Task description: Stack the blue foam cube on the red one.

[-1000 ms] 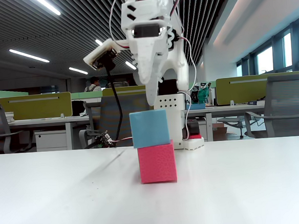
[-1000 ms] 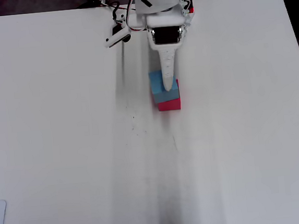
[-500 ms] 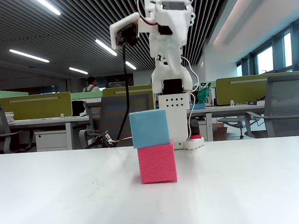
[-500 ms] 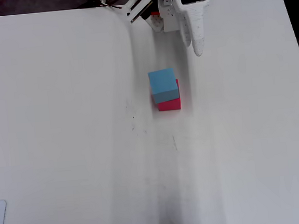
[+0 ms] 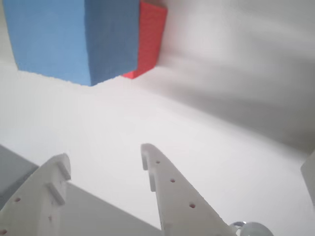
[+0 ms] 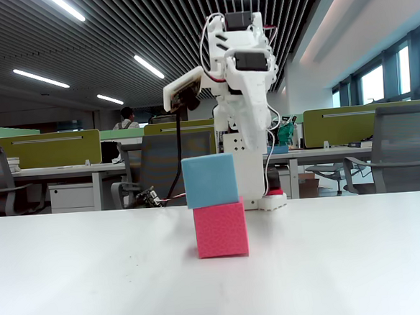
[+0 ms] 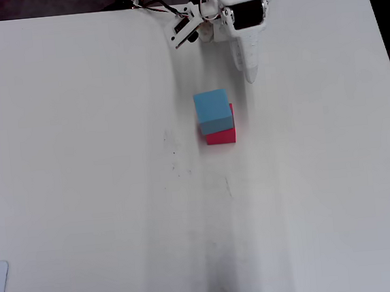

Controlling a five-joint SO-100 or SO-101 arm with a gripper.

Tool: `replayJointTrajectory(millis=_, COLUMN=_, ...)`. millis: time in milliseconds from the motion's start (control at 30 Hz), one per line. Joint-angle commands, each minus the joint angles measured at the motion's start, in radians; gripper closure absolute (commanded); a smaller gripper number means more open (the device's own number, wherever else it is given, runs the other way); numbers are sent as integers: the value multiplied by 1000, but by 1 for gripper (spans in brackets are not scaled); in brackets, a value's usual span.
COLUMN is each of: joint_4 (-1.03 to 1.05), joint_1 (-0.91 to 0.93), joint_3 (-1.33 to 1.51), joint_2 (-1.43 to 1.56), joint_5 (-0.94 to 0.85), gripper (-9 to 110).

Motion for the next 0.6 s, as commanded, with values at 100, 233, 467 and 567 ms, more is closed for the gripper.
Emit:
replayJointTrajectory(millis=100, joint_4=-107, joint_1=40, joint_3=146, joint_2=104, joint_5=3, gripper=87)
replayJointTrajectory(millis=233, joint_4=-107, joint_1=49, joint_3=232, joint_2=167, joint_5=3, gripper=87)
replayJointTrajectory(millis=467, joint_4=-64, joint_1=29, joint_3=295, joint_2=318, joint_5=3, gripper=87)
replayJointTrajectory(millis=567, joint_4=-34, joint_1=31, joint_3=302, joint_2=368, joint_5=3, gripper=87)
